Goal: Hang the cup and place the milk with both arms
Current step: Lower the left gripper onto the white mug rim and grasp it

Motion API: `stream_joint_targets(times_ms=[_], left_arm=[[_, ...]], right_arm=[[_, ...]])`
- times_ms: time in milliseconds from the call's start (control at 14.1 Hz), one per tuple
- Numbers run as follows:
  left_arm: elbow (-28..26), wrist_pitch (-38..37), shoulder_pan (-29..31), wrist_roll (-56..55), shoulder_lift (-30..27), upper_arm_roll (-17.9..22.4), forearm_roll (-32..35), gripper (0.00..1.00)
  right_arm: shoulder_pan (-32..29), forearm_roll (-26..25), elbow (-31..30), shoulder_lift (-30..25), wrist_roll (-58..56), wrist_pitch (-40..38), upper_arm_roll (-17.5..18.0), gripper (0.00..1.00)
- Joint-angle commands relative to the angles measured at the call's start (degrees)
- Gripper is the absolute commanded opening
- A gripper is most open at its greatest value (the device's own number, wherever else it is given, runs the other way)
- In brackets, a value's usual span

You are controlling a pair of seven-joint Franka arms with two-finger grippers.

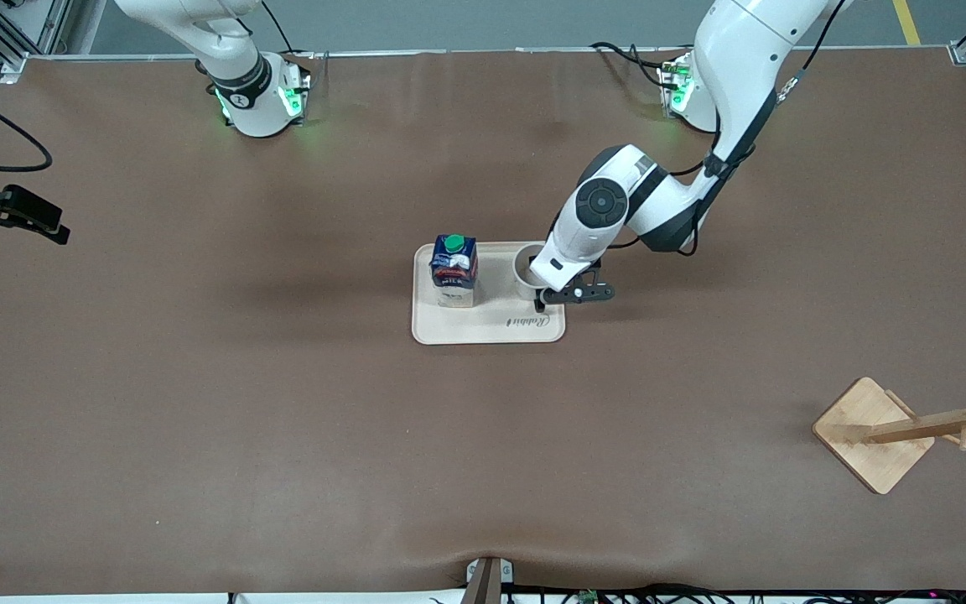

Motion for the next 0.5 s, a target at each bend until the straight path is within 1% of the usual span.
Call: stream_joint_targets(times_ms=[0,71,284,427], left_arm=[[2.0,0.2,0.2,-1.1,1.1,0.0,1.6,0.0],[2.3,-0.3,0.9,-0.8,0.4,0.1,1.6,0.0],[3.6,-2.9,1.2,-0.3,-4.0,0.5,1.6,0.0],[4.6,-5.1,3.5,-0.2,-7.0,0.2,1.6,0.0]], right_arm=[[-0.9,1.0,1.0,0.6,-0.4,0.1,0.3,1.0],[-0.9,1.0,1.1,0.7,-0.5,0.2,0.3,1.0],[-0.7,1.0,1.2,1.0,-0.6,0.6,0.4,1.0],[-0.8,1.0,1.2,1.0,-0.6,0.7,0.4,1.0]])
